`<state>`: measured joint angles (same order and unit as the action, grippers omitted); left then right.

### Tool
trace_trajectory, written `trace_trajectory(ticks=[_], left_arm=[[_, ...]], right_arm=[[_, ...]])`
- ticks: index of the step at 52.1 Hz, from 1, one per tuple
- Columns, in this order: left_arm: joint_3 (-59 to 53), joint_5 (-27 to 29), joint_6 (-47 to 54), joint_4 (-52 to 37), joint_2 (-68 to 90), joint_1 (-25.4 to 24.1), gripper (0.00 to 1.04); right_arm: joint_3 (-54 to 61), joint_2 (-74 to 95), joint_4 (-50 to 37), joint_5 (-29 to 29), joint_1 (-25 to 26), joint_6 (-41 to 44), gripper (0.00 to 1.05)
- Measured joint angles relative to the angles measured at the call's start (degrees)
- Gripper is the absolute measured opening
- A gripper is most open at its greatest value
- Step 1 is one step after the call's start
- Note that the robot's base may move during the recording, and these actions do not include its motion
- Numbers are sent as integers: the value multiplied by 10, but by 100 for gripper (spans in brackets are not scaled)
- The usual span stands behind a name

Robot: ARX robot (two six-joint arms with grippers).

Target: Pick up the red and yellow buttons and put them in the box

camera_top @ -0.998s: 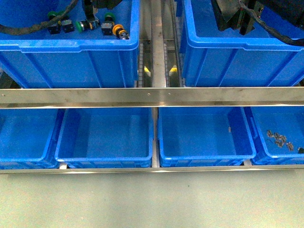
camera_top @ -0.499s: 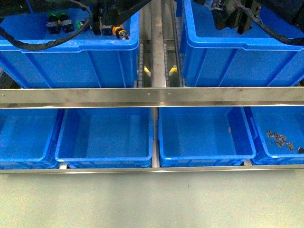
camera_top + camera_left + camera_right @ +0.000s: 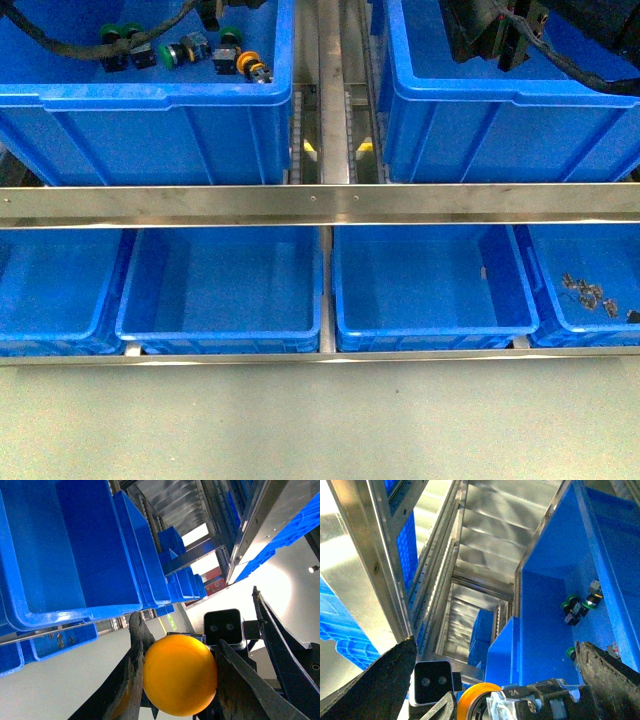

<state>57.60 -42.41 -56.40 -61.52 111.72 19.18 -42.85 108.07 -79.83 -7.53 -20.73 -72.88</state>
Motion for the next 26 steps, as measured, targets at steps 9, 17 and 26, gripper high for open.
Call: trace_trajectory(ticks=[9, 17, 26], left_arm=[[0, 0, 2, 4, 3, 6, 33], [2, 0, 0, 4, 6, 7, 32], [7, 11, 3, 5, 11, 7, 27]], right_arm=[[0, 0, 0, 0, 0, -2, 75], [0, 0, 0, 8, 0, -2, 50], [0, 2, 0, 20, 0, -1, 25]])
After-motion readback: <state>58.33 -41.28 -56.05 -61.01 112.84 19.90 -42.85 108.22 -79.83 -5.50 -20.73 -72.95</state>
